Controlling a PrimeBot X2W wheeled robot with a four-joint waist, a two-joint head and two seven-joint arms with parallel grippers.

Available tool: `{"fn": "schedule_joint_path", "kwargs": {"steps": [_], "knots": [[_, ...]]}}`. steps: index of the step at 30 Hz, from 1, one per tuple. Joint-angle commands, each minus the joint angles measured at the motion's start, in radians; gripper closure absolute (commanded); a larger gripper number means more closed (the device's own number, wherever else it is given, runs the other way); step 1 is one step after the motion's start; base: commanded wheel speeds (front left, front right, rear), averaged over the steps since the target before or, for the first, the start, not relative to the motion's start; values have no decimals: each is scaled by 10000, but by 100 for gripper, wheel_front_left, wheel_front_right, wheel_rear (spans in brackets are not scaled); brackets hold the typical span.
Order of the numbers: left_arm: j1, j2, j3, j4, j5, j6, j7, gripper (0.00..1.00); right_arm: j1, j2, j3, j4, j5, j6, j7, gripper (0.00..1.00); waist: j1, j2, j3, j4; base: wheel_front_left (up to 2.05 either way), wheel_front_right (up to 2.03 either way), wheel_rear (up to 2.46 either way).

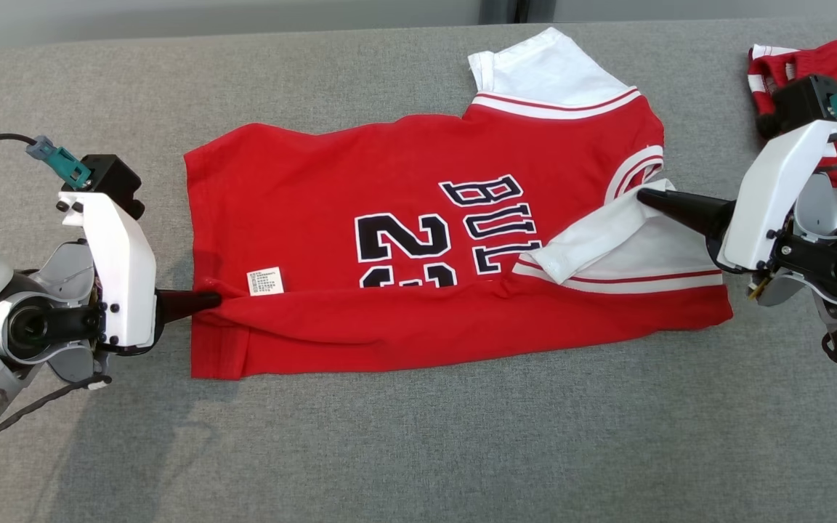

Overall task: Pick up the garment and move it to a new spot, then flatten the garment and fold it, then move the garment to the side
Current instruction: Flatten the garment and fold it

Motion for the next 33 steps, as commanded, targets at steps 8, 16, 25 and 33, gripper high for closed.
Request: {"fn": "schedule_joint_path", "kwargs": {"steps": [8,16,25,33], "knots": [[-69,-150,-7,457,110,-191,-7,100,-263,20,209,304,24,8,-912,100,0,0,-16,-20,0,0,0],[171,-246,-71,781,190,-303,-132,0,-262,3,517,554,133,8,-1688,0,0,0,-395,-68,0,0,0],[630,197,57,485,485,-401,-1072,0,480,-549,944,301,345,8,-3897,0,0,0,-1265,-120,0,0,0],[1634,782,401,-452,1121,10,-3495,0,1680,-1054,1213,72,403,8,-5752,0,0,0,-1946,-171,0,0,0]]}}
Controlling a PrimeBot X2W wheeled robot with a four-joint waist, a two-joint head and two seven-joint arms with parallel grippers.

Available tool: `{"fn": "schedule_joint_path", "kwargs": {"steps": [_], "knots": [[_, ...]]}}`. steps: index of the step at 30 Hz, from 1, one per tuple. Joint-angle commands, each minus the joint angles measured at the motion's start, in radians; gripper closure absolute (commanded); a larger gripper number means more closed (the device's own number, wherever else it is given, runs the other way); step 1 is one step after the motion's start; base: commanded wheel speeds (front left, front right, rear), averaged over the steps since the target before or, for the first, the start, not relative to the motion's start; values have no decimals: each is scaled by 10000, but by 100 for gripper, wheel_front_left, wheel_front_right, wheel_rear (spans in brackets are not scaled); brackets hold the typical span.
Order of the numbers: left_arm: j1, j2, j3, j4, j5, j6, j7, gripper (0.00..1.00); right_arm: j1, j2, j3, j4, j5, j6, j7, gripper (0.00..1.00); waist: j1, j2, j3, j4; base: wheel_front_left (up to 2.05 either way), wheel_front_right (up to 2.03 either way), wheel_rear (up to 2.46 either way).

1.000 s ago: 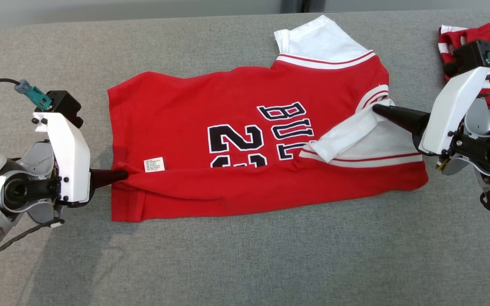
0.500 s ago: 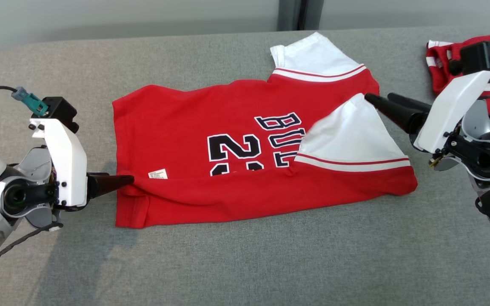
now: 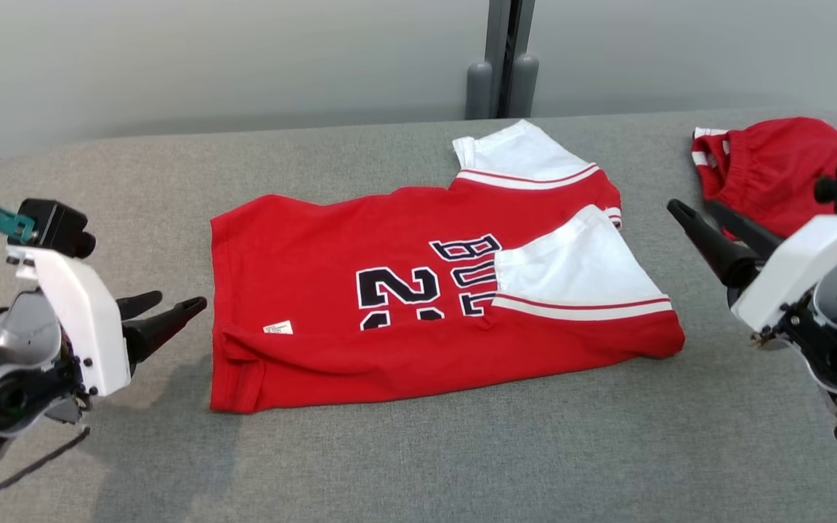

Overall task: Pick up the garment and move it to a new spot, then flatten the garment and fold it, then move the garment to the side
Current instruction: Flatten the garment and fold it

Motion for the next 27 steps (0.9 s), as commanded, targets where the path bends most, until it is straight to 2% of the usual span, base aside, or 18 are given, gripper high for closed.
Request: {"fn": "schedule_joint_path", "kwargs": {"steps": [1,6,10,11,12,13,17,20,27], "knots": [[308,120,62,-129,171,240,-429,0,271,-116,-31,-20,-32,8,-437,0,0,0,-144,-18,0,0,0],[1285,197,257,-683,616,1284,-2373,0,1006,-138,73,225,-324,8,-1620,0,0,0,-339,17,0,0,0],[2077,-66,350,-943,1034,2122,-3959,0,1496,0,-28,601,-601,8,-2292,0,0,0,-386,84,0,0,0],[2077,-66,350,-943,1034,2122,-3959,0,1496,0,-28,601,-601,8,-2292,0,0,0,-386,84,0,0,0],[2412,-238,356,-1050,1194,2442,-4593,0,1649,27,-131,891,-835,8,-2547,0,0,0,-376,112,0,0,0],[2412,-238,356,-1050,1194,2442,-4593,0,1649,27,-131,891,-835,8,-2547,0,0,0,-376,112,0,0,0],[2943,-625,260,-1098,1643,3057,-5643,0,1826,280,-251,1436,-1354,8,-2887,0,0,0,-324,140,0,0,0],[3239,-932,259,-1030,1820,3340,-6038,0,1883,441,-217,1838,-1723,8,-2831,0,0,0,-267,156,0,0,0],[3639,-1433,161,-602,2018,3576,-6242,0,1674,928,-232,2788,-2147,6,-2425,0,0,0,-124,188,0,0,0]]}}
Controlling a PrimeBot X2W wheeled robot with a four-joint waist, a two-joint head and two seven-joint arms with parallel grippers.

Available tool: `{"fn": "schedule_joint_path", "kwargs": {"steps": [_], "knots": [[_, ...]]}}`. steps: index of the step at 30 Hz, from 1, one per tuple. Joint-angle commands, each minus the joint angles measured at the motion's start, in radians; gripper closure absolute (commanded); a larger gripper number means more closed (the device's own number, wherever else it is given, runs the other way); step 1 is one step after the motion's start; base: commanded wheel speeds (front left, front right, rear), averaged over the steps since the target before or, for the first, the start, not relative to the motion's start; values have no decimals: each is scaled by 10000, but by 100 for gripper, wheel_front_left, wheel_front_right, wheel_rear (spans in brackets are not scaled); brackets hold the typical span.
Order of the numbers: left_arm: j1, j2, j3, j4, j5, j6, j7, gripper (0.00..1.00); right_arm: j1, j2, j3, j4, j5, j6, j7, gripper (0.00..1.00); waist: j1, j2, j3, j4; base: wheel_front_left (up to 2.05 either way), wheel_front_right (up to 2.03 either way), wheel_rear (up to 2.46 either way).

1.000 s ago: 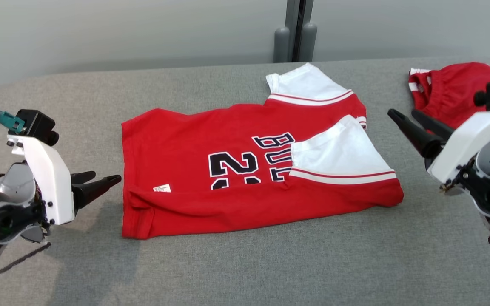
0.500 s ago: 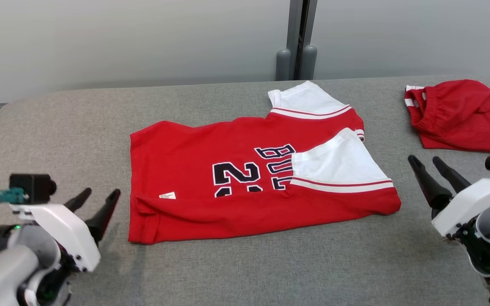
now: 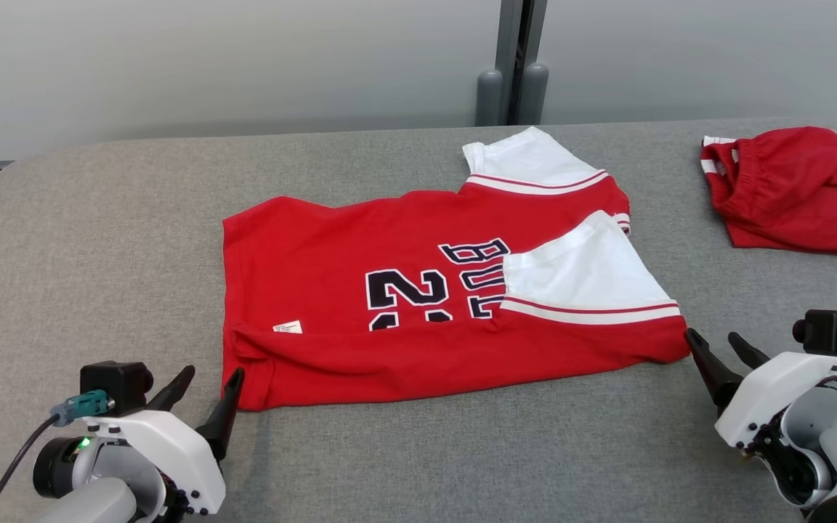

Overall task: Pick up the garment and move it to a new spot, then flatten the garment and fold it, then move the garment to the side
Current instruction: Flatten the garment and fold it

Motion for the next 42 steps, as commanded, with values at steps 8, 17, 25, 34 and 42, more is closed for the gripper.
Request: {"fn": "schedule_joint_path", "kwargs": {"steps": [8,17,25,34,42], "knots": [[-104,-585,-325,832,100,-258,343,0,-580,584,-329,1101,-24,4,277,0,0,-1,243,161,0,0,0],[-504,-1322,-500,2145,160,-835,532,0,-935,804,-366,1787,122,4,634,0,0,-1,468,221,0,0,0],[-819,-1928,-730,3303,303,-1302,782,0,-1006,1065,-5,1851,362,4,1177,0,0,-1,574,152,0,0,0],[-937,-2267,-758,3973,263,-1656,763,100,-925,1024,237,1698,620,4,1216,100,0,-1,484,142,0,0,0],[-868,-2265,-718,4088,191,-1873,749,100,-892,837,359,1384,906,4,823,100,0,-1,266,184,0,0,0]]}}
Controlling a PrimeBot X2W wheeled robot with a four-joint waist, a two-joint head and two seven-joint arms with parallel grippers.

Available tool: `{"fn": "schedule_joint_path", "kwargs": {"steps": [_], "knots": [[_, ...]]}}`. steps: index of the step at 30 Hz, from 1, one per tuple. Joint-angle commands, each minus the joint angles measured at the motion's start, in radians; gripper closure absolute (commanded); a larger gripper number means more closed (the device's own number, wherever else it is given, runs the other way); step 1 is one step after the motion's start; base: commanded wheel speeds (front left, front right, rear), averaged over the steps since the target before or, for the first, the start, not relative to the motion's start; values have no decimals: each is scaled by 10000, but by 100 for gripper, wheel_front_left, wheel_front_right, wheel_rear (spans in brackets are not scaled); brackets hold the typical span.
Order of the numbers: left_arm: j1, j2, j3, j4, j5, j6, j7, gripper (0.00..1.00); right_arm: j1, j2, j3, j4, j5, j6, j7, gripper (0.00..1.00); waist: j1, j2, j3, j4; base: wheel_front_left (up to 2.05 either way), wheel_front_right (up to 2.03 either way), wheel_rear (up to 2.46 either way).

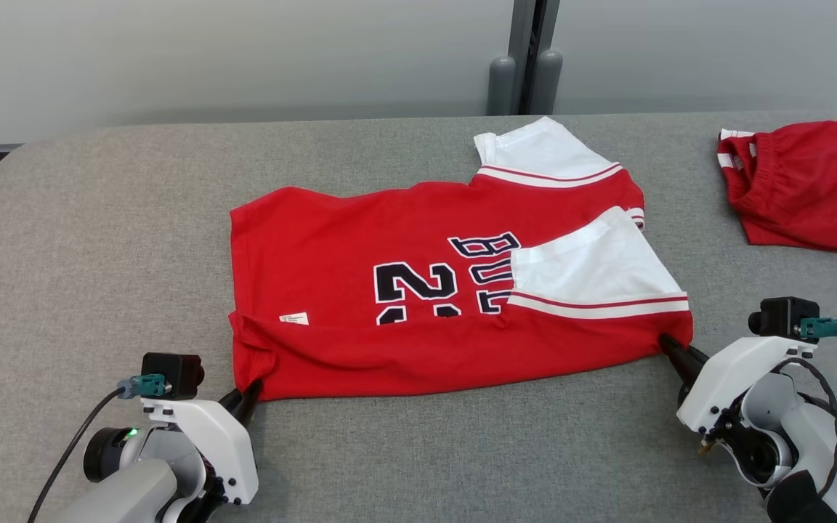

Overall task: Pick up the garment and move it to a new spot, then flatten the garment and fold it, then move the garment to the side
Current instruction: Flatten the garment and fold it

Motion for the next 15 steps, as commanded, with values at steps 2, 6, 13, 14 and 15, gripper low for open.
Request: {"fn": "schedule_joint_path", "kwargs": {"steps": [2,6,13,14,15], "knots": [[68,103,38,-81,-12,28,-45,100,138,-103,1,-138,168,4,-86,100,0,0,-137,16,0,0,0],[251,349,-33,-459,-21,131,91,100,294,-289,79,-327,430,4,86,100,0,0,-396,37,0,0,0],[827,1077,-172,-1700,-131,422,525,100,1078,-847,238,-1126,1060,4,854,100,0,0,-874,52,0,0,0],[922,1221,-185,-1928,-167,503,582,100,1211,-949,230,-1263,1127,4,970,100,0,0,-928,47,0,0,0],[1136,1547,-209,-2428,-197,682,679,100,1517,-1148,190,-1572,1264,4,1162,100,0,0,-1010,36,0,0,0]]}}
